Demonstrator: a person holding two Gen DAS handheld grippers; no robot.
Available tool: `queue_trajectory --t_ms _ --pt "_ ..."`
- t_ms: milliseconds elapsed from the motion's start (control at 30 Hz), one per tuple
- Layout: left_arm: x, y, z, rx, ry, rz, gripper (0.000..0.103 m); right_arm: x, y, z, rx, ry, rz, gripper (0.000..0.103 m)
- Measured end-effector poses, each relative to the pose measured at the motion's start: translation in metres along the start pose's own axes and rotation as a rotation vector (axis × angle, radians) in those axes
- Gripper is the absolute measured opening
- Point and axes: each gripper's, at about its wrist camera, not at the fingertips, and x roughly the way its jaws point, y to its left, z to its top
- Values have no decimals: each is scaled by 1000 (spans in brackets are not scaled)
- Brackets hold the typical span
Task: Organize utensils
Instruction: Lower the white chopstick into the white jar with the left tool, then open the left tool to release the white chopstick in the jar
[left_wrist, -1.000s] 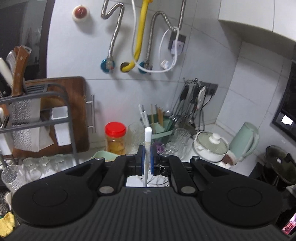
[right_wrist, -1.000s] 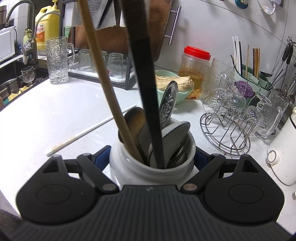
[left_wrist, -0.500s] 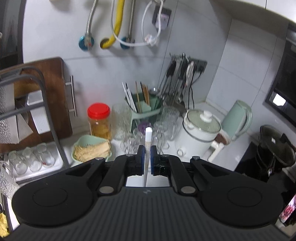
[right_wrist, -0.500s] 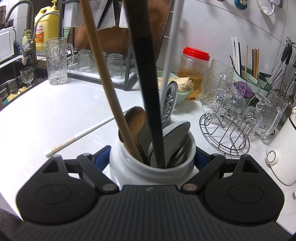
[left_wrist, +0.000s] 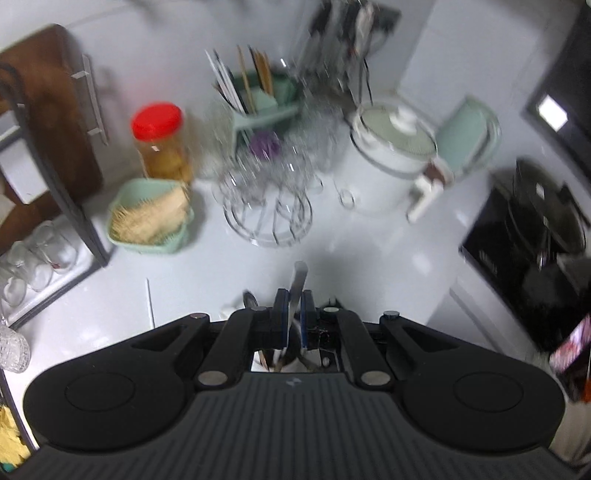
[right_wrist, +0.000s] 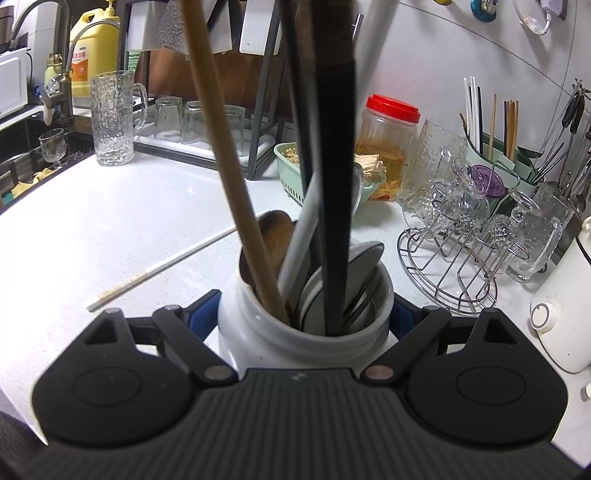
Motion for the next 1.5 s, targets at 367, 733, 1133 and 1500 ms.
queue_trajectory --t_ms 367,733,1133,1500 --pt "28 1 0 45 96 -8 7 0 2 -2 1 -9 -11 93" --pt "-4 10 6 19 -26 27 29 2 2 0 -4 0 -11 93" --pt "-56 46 0 -76 -220 147 31 4 1 2 -3 10 -9 93" --pt "-53 82 -31 -162 -255 231 31 5 -1 4 14 14 -3 92"
